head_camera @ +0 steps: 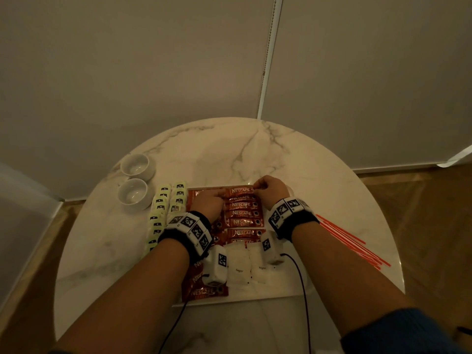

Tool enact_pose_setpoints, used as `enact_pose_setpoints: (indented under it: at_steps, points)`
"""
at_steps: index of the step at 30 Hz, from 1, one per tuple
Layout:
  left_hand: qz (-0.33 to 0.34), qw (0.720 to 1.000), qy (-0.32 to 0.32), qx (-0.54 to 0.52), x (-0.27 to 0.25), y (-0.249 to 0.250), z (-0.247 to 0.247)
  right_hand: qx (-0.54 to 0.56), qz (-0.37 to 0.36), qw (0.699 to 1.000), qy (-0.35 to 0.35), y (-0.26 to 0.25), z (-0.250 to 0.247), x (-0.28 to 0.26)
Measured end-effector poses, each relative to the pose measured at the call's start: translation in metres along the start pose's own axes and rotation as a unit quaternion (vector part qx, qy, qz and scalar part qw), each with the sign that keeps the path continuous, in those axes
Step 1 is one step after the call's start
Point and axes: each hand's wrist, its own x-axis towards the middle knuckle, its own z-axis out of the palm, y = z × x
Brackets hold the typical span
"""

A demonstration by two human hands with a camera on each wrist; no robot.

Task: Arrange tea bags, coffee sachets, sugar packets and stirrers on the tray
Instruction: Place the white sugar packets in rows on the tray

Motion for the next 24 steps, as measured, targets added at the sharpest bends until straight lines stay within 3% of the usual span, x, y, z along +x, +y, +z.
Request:
enact_pose_setpoints:
  at_steps: [7, 12, 17, 22, 24]
  points:
    - [0.021, 0.997, 0.012, 0.067, 0.001, -0.002, 0.001, -0.109, -0.058, 0.992, 0.006, 0.000, -0.003, -0.005]
    - [0.030, 0.995, -0.005, 0.092, 0.001, -0.006, 0.003, -0.144, -0.045, 0.987, 0.048, -0.003, -0.001, -0.003]
    - [0.031, 0.996, -0.009, 0.082, -0.003, -0.010, 0.002, -0.179, -0.043, 0.982, 0.033, -0.005, 0.005, 0.000]
    - [0.075, 0.991, 0.026, 0.111, -0.007, -0.014, -0.003, -0.162, -0.050, 0.982, 0.081, -0.002, -0.006, -0.010]
    - [0.109, 0.980, 0.035, 0.160, -0.011, -0.016, -0.004, -0.173, -0.042, 0.982, 0.058, 0.004, -0.009, -0.022]
